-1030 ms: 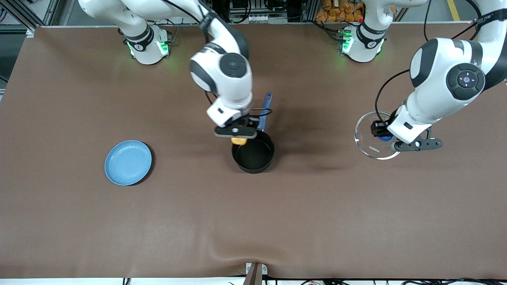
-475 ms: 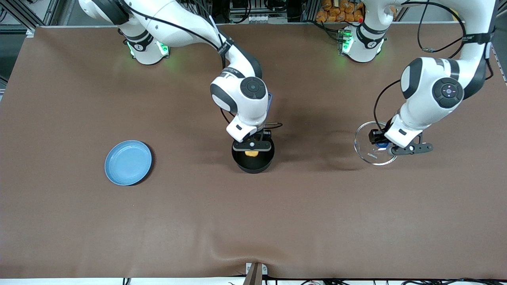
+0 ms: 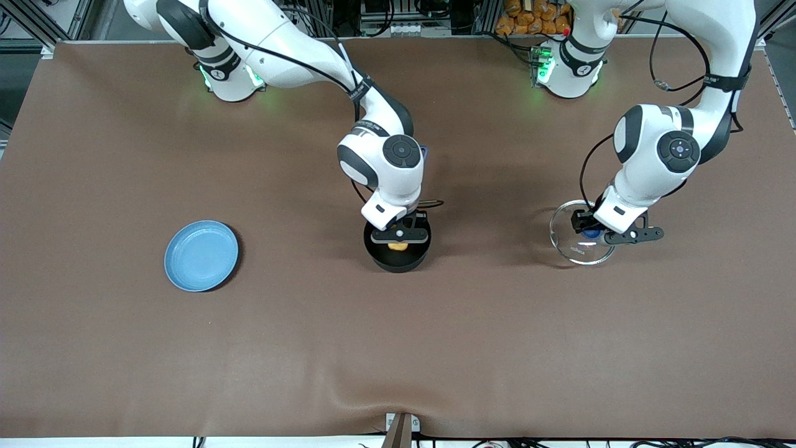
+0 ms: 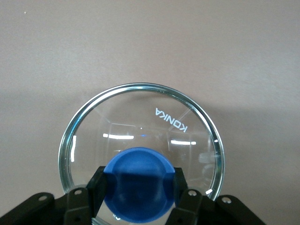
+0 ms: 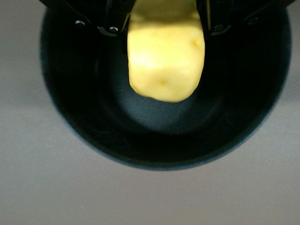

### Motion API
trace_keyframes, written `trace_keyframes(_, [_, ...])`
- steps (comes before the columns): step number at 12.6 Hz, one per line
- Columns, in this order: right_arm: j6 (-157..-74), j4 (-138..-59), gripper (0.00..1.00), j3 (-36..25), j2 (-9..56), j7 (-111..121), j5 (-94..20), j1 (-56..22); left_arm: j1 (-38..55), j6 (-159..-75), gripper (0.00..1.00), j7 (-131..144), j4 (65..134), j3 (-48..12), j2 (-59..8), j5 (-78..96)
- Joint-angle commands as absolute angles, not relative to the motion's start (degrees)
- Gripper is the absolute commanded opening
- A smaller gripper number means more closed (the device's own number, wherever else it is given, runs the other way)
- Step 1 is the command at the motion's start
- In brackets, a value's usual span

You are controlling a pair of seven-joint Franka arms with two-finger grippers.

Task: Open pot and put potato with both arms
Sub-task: 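Lower the potato into the pot and open the right gripper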

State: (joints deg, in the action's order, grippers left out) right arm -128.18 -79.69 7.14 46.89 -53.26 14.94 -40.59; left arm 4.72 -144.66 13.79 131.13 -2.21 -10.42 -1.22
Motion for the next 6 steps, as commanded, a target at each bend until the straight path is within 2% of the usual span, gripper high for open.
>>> trace_keyframes(1, [-128.76,-76.99,0.18,5.89,49.48,-54.23,16.44,-41.84,3.78,-150.36,0.00,13.10,133.76,-2.72,-10.98,-0.44])
trace_keyframes(2, [-128.93,-76.82,0.32,5.80,49.74,-54.23,16.44,-41.84,3.78,-152.21,0.00,13.10,134.55,-2.72,-11.51,-0.44])
trace_keyframes(3, [-129.11,-76.73,0.66,5.80,50.09,-54.32,16.44,-41.84,3.78,-153.44,0.00,13.10,134.91,-2.64,-11.95,-0.44])
trace_keyframes(5, [-129.37,-76.73,0.90,5.63,50.19,-54.32,16.44,-42.10,3.69,-153.98,0.00,13.10,135.00,-2.72,-12.39,-0.44])
trace_keyframes(6, [-129.37,-76.73,0.90,5.54,50.19,-54.32,16.44,-42.10,3.52,-153.98,0.00,13.10,135.00,-2.72,-12.48,-0.44])
